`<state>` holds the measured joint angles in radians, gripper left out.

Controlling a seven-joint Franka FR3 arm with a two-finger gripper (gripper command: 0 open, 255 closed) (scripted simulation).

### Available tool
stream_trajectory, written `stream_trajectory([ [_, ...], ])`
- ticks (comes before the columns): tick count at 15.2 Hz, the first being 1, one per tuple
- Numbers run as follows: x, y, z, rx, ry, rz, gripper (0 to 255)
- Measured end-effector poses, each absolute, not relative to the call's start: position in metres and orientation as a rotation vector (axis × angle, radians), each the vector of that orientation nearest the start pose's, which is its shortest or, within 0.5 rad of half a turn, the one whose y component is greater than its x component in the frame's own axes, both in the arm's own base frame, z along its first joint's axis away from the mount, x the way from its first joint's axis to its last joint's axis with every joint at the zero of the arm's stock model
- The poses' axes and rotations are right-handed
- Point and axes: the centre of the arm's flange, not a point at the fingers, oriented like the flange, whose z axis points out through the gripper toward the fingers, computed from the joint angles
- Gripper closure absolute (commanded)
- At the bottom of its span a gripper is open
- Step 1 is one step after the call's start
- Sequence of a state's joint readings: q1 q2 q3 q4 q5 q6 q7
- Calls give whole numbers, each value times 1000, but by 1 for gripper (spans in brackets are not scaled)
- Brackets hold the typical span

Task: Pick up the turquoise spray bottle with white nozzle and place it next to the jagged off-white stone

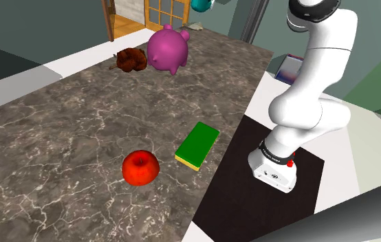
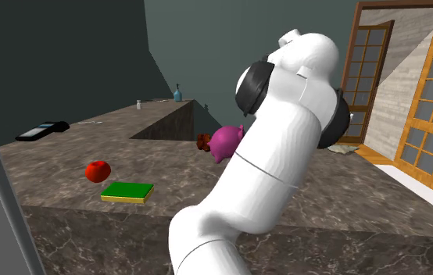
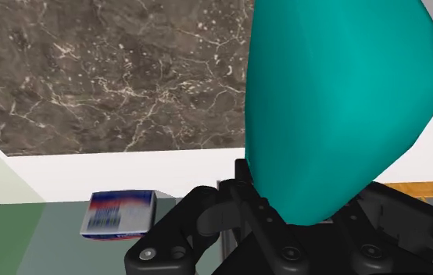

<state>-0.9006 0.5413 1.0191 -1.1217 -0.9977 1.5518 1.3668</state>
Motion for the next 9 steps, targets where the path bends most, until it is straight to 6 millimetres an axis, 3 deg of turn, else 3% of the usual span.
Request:
stream_trajectory([
  [6,665,-287,623,-2584,2229,-736,255],
  [9,665,-296,612,-2586,2230,-736,255],
])
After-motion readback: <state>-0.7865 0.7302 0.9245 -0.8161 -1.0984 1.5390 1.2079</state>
